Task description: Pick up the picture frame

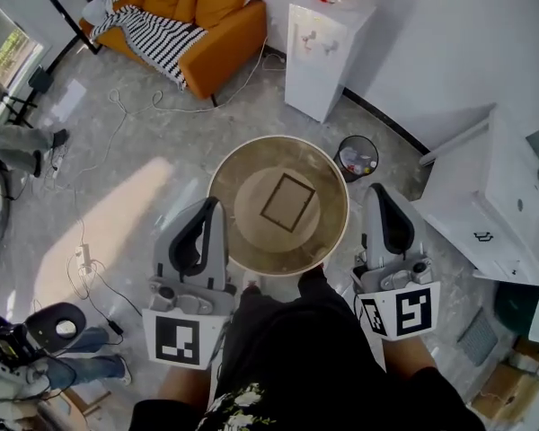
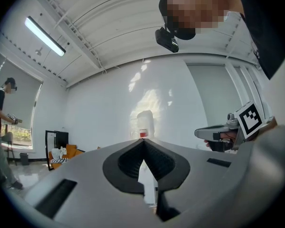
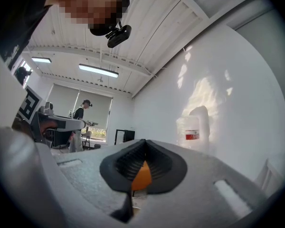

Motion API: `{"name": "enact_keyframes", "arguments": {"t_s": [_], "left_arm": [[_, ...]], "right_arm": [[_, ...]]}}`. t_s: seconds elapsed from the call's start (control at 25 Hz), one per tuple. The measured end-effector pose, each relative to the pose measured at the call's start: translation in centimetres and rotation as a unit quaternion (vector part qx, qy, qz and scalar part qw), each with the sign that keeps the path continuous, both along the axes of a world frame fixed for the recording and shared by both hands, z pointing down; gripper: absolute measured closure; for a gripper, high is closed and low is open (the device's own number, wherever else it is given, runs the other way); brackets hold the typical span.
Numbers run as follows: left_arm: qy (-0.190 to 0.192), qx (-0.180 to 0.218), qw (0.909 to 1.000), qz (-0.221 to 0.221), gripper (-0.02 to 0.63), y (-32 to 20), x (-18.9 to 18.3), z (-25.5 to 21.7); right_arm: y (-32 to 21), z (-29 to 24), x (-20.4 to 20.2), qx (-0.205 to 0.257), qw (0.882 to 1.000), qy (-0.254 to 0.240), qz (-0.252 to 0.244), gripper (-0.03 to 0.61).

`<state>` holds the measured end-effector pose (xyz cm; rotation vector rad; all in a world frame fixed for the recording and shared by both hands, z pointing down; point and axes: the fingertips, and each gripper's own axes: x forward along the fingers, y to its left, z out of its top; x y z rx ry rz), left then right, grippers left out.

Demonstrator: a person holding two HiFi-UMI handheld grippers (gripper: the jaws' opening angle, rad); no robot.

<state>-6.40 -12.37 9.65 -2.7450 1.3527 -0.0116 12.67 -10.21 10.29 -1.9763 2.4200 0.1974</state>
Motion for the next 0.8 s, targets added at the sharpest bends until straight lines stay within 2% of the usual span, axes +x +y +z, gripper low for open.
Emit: {"name": "enact_keyframes", "arguments": {"t_s": [0.4,0.56,0.8], "left_arm": [[-0.002,-0.006,0.9987,-0.051,0.607,-1.3,2.8,0.6],[-0.002,0.010,0.9975,-0.070,0.607,-1.7,3.4,0.6],[0.009,-0.014,0.9945,-0.103,0.607,-1.8,4.8,1.9]], "right_arm": [[-3.4,1.0,2.7,-0.006,0.998,-0.007,-0.056,0.581],[-4.6,1.3,3.4,-0.010,0.997,-0.006,-0.083,0.581],[-6.1,2.8,4.2,-0.024,0.992,-0.006,-0.125,0.581]]}}
